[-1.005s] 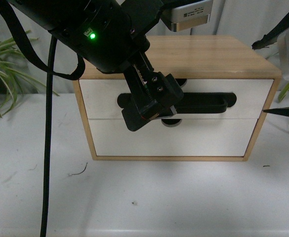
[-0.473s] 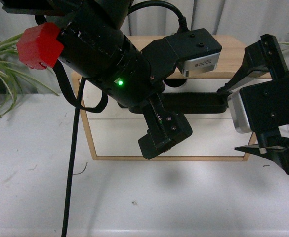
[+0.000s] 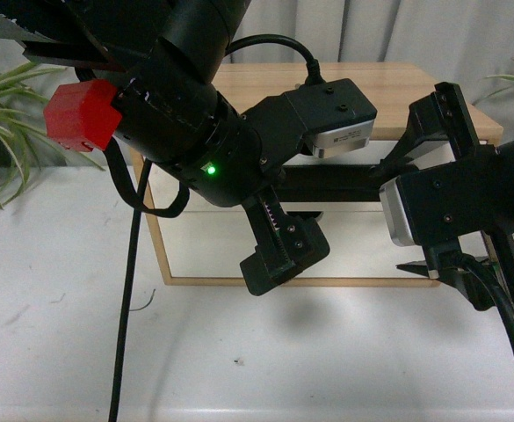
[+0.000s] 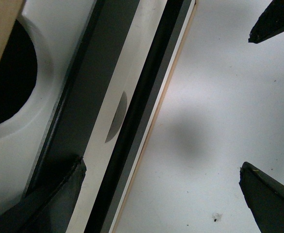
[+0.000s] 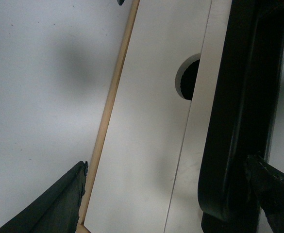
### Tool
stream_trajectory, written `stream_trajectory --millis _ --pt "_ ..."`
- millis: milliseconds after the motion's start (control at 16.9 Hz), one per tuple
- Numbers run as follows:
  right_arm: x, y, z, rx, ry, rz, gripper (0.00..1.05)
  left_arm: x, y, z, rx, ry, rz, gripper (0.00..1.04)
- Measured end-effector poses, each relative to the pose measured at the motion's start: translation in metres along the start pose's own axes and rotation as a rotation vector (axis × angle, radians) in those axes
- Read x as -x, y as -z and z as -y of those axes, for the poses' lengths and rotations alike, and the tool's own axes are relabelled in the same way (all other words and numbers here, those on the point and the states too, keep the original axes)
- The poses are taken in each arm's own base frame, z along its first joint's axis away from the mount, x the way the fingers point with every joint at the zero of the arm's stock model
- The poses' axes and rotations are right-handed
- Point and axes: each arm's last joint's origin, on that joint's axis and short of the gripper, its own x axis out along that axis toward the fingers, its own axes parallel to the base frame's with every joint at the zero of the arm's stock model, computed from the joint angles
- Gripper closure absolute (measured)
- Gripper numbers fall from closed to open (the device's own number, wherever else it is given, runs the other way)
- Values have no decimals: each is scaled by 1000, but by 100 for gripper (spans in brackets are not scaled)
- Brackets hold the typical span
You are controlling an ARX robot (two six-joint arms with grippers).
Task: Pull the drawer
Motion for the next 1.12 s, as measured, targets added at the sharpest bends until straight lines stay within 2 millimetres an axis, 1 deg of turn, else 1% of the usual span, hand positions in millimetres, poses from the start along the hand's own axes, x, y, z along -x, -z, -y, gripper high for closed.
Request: stream_trajectory --millis 177,355,828,1123 --pt "-8 -3 -1 9 -11 15 6 -9 1 3 -2 2 -5 7" --pt "-12 -4 -5 11 -15 18 6 -10 -1 5 -4 5 3 7" --pt "-12 -3 -13 -1 -26 16 6 -16 -1 13 -14 22 24 7" --pt "-10 -3 -17 -13 -32 15 6 -16 0 17 -20 24 30 7"
